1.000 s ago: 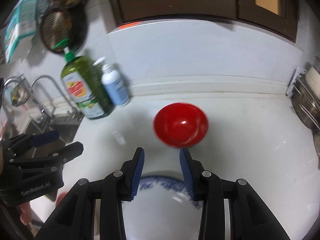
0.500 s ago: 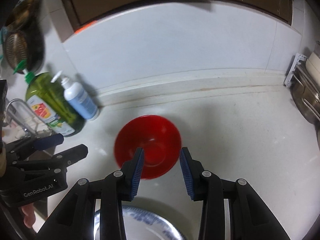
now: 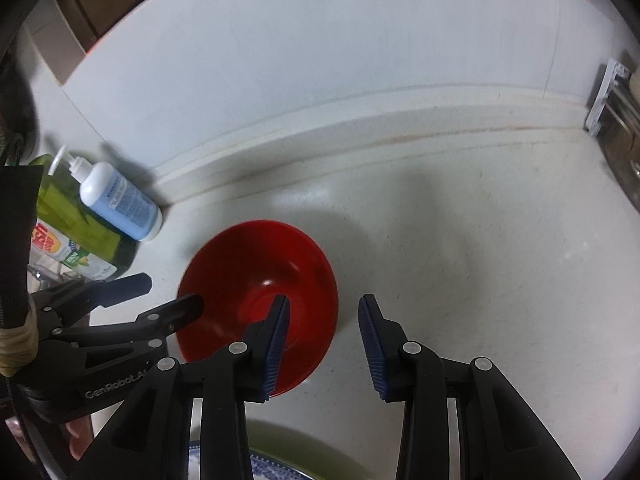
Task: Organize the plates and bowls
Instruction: 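Move both grippers forward to the rim of the red bowl, then close both grippers on the rim of the red bowl, then lift the red bowl and carry it back to the bowl stack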
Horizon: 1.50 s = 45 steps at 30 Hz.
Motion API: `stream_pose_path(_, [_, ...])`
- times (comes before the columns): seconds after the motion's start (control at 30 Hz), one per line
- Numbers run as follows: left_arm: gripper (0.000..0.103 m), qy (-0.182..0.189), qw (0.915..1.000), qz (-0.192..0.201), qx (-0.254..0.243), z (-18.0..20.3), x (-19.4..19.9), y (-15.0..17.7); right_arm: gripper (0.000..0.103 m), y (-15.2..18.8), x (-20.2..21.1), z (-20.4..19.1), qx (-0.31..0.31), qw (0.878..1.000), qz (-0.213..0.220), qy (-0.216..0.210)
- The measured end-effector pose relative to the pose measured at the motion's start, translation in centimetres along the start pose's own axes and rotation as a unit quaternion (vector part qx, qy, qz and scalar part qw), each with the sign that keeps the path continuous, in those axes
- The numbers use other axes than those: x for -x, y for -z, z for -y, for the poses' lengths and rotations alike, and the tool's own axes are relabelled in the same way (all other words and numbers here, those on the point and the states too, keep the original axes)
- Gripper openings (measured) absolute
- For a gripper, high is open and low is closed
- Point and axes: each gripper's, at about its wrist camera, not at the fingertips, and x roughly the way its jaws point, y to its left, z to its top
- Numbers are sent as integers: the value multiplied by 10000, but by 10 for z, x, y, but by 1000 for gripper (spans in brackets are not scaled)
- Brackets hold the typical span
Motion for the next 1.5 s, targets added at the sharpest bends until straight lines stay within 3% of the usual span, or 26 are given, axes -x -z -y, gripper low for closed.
stream_pose_path(0.1, [56, 8, 9999, -101, 26, 1, -9, -4, 35, -1, -8, 0, -48, 9999, -97, -7])
stream_pose_path(0.33, [40, 68, 9996, -261, 92, -4, -24, -12, 18, -1, -27, -4, 30, 9993, -370, 32])
stream_pose_path(0.5, [11, 477, 9982, -338, 127, -5, -28, -13, 10, -1, -32, -6, 108, 9990, -391, 168])
stream_pose_path(0.83, [10, 393, 9983, -345, 241, 3, -12, -8, 8, -2, -23, 3, -130, 9991, -394, 36])
stream_pose_path(1.03, [10, 419, 9978, -218, 455, -13, 9, 3, 8, -1, -2, -10, -47, 9998, -201, -16])
stream_pose_path(1.5, [10, 215, 9924, 175, 1200, -47, 78, 63, 8, 31, 48, -61, 384, 9984, 19, -413])
